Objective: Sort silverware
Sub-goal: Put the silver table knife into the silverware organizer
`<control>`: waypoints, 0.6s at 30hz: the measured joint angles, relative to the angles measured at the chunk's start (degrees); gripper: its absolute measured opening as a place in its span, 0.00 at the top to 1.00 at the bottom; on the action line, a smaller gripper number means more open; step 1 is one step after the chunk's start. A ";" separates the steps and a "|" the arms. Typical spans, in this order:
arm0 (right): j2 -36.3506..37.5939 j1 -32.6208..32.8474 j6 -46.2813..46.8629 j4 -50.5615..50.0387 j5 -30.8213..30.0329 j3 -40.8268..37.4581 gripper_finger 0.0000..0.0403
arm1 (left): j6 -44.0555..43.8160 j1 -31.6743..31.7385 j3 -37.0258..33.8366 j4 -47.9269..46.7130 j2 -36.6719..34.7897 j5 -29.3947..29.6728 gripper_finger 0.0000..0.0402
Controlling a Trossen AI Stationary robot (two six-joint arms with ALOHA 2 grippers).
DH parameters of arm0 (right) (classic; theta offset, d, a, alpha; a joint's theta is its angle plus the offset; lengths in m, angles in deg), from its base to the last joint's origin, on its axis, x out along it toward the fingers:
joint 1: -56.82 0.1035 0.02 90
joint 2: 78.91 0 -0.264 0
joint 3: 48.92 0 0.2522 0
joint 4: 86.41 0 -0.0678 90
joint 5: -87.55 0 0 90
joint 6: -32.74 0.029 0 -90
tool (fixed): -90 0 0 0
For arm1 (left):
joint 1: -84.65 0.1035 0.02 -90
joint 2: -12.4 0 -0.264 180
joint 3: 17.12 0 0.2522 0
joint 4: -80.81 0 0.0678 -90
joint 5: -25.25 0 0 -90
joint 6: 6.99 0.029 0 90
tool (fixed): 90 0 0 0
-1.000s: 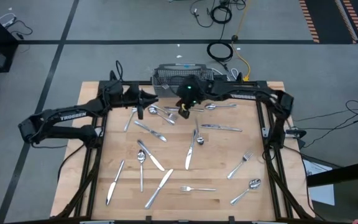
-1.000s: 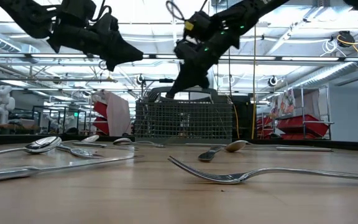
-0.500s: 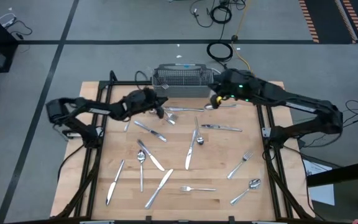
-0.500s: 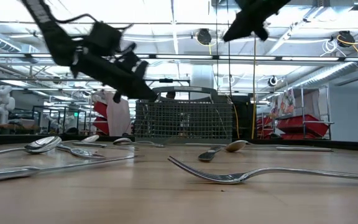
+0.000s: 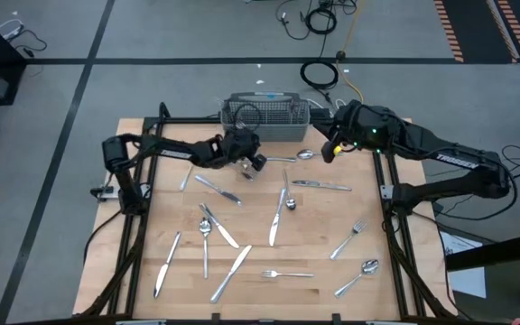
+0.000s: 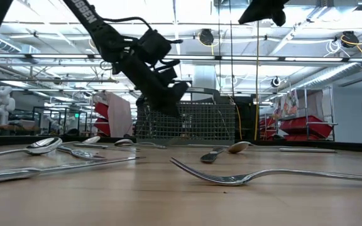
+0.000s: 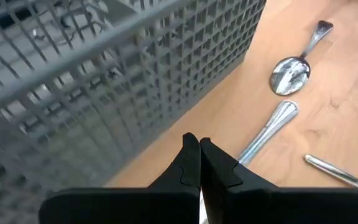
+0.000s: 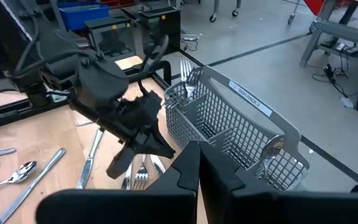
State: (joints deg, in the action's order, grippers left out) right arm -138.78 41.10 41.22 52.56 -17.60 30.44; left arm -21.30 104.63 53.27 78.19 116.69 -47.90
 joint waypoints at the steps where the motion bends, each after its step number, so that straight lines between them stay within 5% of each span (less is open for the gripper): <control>1: 0.27 0.19 -0.19 -0.19 0.00 0.00 1.00 | -1.24 -0.55 0.05 -0.25 0.72 0.61 1.00; 11: 2.15 1.96 -0.80 -1.32 0.17 0.00 1.00 | -10.63 -4.03 0.04 -1.76 4.47 11.45 1.00; 18: 3.14 2.72 -0.79 -1.32 0.22 0.00 1.00 | -11.21 -3.04 0.07 1.21 5.60 10.10 1.00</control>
State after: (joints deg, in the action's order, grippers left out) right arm -135.65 43.82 40.43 51.24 -17.38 30.44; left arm -32.50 101.59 53.34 79.41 122.29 -37.80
